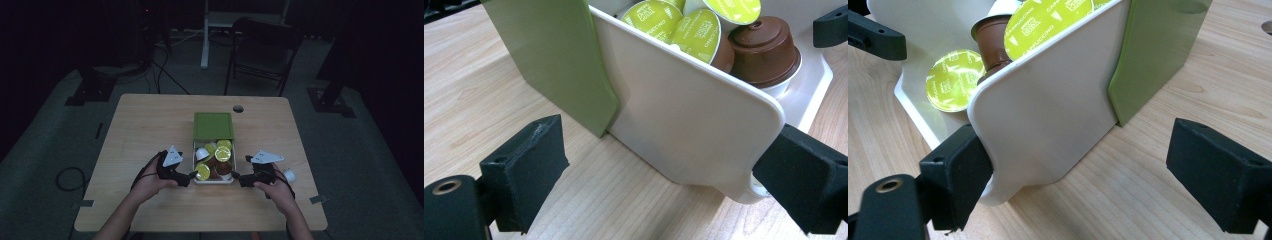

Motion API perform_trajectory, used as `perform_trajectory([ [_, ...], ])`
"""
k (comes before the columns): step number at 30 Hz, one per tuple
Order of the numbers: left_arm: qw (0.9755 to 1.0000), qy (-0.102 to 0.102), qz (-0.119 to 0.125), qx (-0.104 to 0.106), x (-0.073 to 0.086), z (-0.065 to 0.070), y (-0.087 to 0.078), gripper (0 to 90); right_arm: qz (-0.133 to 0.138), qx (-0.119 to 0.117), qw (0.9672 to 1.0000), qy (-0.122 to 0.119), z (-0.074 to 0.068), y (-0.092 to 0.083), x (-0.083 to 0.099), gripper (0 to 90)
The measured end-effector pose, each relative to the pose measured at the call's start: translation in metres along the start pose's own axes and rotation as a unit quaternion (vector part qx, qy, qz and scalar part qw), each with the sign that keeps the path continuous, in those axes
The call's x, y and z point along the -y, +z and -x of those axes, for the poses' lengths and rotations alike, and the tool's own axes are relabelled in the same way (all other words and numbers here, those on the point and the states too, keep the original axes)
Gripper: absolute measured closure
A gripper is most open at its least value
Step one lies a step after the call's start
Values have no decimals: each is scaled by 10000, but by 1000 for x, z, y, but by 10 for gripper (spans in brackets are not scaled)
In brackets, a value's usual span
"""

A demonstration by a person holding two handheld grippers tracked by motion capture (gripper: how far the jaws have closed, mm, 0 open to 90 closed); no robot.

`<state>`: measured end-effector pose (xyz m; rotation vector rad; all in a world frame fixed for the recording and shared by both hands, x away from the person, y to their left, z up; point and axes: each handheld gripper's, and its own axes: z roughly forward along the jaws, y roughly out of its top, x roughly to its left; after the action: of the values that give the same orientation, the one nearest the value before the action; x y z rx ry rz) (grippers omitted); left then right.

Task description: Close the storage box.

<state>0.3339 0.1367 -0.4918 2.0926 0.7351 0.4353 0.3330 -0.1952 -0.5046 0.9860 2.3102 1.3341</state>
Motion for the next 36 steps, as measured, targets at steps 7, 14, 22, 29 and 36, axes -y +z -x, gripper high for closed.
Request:
perform_trajectory([
  [7,10000,-91,3,10,-1,-4,3,90,1,82,10000,29,2,2,-2,123],
  [14,10000,-69,-6,-56,-3,-7,5,90,12,102,9999,56,4,4,-3,123],
  [22,9999,-161,19,-41,-4,-11,8,90,-2,137,9999,80,8,7,-6,116],
  [29,9997,-222,76,-90,-8,-16,9,91,41,174,9997,185,12,10,-11,116],
  [36,9997,-198,71,-143,-11,-20,13,90,71,238,9992,310,18,14,-13,116],
])
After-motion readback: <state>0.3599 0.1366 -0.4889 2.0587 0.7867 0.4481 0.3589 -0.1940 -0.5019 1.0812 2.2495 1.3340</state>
